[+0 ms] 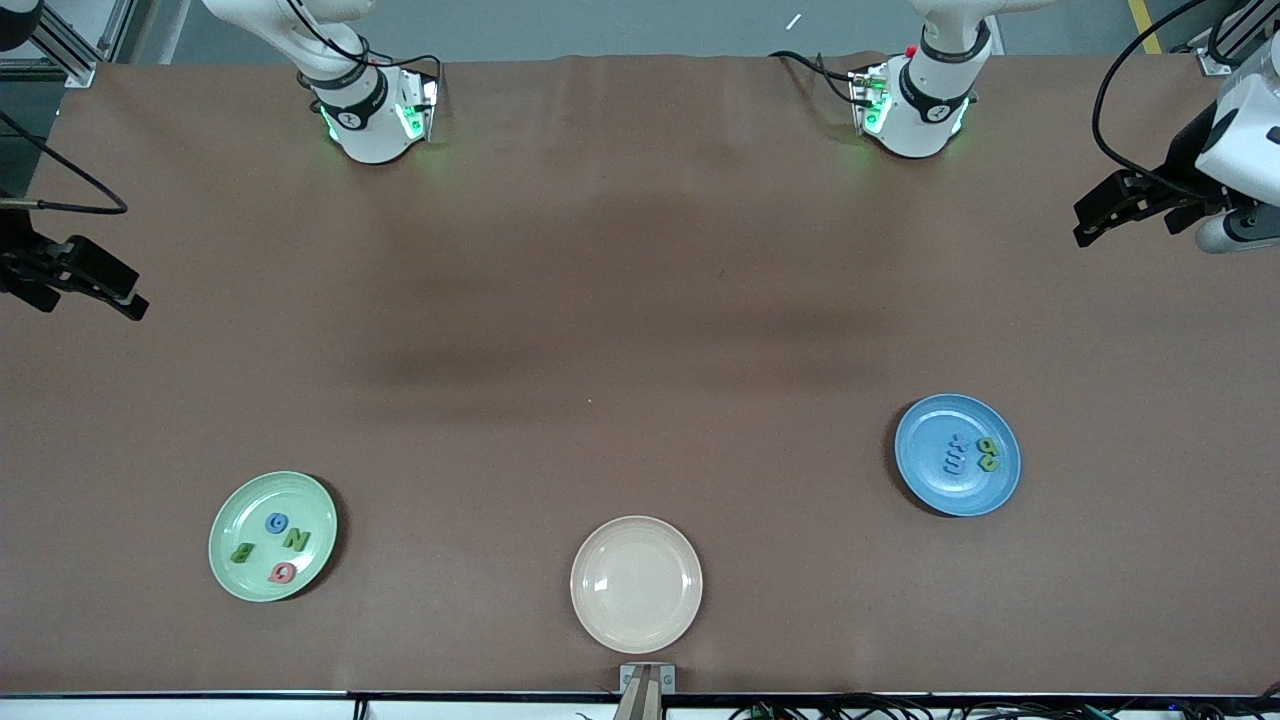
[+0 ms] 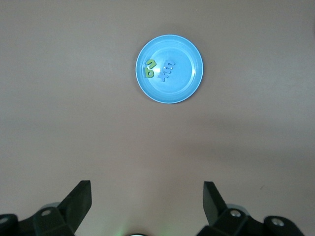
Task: Sort upper and lower case letters into plates
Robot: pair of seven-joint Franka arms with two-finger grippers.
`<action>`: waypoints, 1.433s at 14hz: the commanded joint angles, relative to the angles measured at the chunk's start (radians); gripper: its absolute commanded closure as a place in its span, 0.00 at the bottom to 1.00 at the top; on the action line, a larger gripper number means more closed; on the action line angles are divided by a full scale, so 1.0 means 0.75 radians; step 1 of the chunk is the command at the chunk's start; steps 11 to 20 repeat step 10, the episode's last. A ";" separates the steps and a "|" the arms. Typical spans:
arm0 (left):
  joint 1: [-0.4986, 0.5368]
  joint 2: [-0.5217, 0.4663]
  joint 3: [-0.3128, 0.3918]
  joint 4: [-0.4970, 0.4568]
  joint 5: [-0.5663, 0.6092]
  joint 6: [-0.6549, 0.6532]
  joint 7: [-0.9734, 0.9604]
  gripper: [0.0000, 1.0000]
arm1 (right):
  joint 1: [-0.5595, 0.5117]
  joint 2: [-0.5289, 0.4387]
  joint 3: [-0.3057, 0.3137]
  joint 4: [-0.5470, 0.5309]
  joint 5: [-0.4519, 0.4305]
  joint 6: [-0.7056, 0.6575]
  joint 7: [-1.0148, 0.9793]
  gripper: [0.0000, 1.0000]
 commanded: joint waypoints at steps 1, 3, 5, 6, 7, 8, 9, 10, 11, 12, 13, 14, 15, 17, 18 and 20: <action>0.031 -0.002 -0.001 0.011 -0.002 -0.030 0.031 0.00 | -0.044 -0.082 0.044 -0.069 -0.003 -0.001 -0.017 0.00; 0.029 0.000 -0.001 0.007 -0.002 -0.030 0.031 0.00 | -0.042 -0.096 0.044 -0.084 -0.011 -0.021 -0.019 0.00; 0.031 0.000 -0.003 0.013 -0.021 -0.030 0.031 0.00 | -0.028 -0.096 0.044 -0.084 -0.015 -0.084 -0.017 0.00; 0.029 0.000 -0.003 0.017 -0.019 -0.030 0.033 0.00 | -0.028 -0.096 0.058 -0.082 -0.023 -0.083 -0.017 0.00; 0.029 0.000 -0.003 0.019 -0.011 -0.030 0.031 0.00 | -0.038 -0.094 0.072 -0.080 -0.039 -0.072 -0.017 0.00; 0.029 0.000 -0.001 0.023 -0.001 -0.030 0.031 0.00 | -0.050 -0.094 0.079 -0.082 -0.039 -0.068 -0.017 0.00; 0.031 0.000 -0.003 0.029 0.000 -0.030 0.031 0.00 | -0.055 -0.092 0.079 -0.082 -0.039 -0.068 -0.017 0.00; 0.031 0.000 -0.003 0.029 0.000 -0.030 0.039 0.00 | -0.057 -0.092 0.079 -0.082 -0.039 -0.068 -0.017 0.00; 0.031 0.000 -0.003 0.029 0.000 -0.030 0.039 0.00 | -0.057 -0.092 0.079 -0.082 -0.039 -0.068 -0.017 0.00; 0.031 0.000 -0.003 0.029 0.000 -0.030 0.039 0.00 | -0.057 -0.092 0.079 -0.082 -0.039 -0.068 -0.017 0.00; 0.031 0.000 -0.003 0.029 0.000 -0.030 0.039 0.00 | -0.057 -0.092 0.079 -0.082 -0.039 -0.068 -0.017 0.00; 0.031 0.000 -0.003 0.029 0.000 -0.030 0.039 0.00 | -0.057 -0.092 0.079 -0.082 -0.039 -0.068 -0.017 0.00; 0.031 0.000 -0.003 0.029 0.000 -0.030 0.039 0.00 | -0.057 -0.092 0.079 -0.082 -0.039 -0.068 -0.017 0.00; 0.031 0.000 -0.003 0.029 0.000 -0.030 0.039 0.00 | -0.057 -0.092 0.079 -0.082 -0.039 -0.068 -0.017 0.00; 0.031 0.000 -0.003 0.029 0.000 -0.030 0.039 0.00 | -0.057 -0.092 0.079 -0.082 -0.039 -0.068 -0.017 0.00; 0.031 0.000 -0.003 0.029 0.000 -0.030 0.039 0.00 | -0.057 -0.092 0.079 -0.082 -0.039 -0.068 -0.017 0.00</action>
